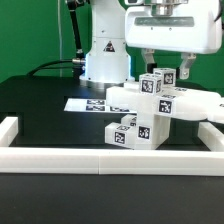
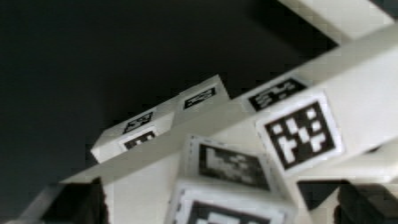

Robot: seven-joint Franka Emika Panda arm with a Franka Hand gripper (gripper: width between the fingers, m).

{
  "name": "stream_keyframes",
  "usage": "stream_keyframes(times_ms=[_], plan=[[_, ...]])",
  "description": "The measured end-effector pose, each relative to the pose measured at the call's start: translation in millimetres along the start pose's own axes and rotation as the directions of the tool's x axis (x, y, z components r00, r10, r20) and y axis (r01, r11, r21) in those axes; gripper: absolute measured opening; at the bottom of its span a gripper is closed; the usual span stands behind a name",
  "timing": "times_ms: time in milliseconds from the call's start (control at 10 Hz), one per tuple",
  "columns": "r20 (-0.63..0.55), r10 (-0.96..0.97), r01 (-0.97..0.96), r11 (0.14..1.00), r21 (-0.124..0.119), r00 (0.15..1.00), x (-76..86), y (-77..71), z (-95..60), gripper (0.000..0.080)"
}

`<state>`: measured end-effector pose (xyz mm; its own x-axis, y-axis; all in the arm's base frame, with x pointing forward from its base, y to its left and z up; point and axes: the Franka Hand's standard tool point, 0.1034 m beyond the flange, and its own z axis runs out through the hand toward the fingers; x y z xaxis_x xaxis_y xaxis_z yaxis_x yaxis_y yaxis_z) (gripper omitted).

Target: Assemble chair

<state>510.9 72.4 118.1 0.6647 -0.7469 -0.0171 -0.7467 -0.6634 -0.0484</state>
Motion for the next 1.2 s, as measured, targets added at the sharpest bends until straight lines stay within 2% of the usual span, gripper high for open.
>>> stream_keyframes(times_ms=[400, 800, 1000, 1200], plan=[[0.0, -0.296, 0.296, 0.955, 0.0, 0.955, -0.7, -0.5, 0.0, 0.0649], [-0.001, -0.59, 0.59, 0.808, -0.001, 0.808, 5.2, 3.3, -0.5, 0.0649], [-0.001, -0.718, 0.718, 0.696, -0.001, 0.696, 6.8, 4.5, -0.6, 0.0649], [0.0, -0.778, 0.778, 0.629, -0.003, 0.629, 7.3, 4.9, -0.5, 0.0645]])
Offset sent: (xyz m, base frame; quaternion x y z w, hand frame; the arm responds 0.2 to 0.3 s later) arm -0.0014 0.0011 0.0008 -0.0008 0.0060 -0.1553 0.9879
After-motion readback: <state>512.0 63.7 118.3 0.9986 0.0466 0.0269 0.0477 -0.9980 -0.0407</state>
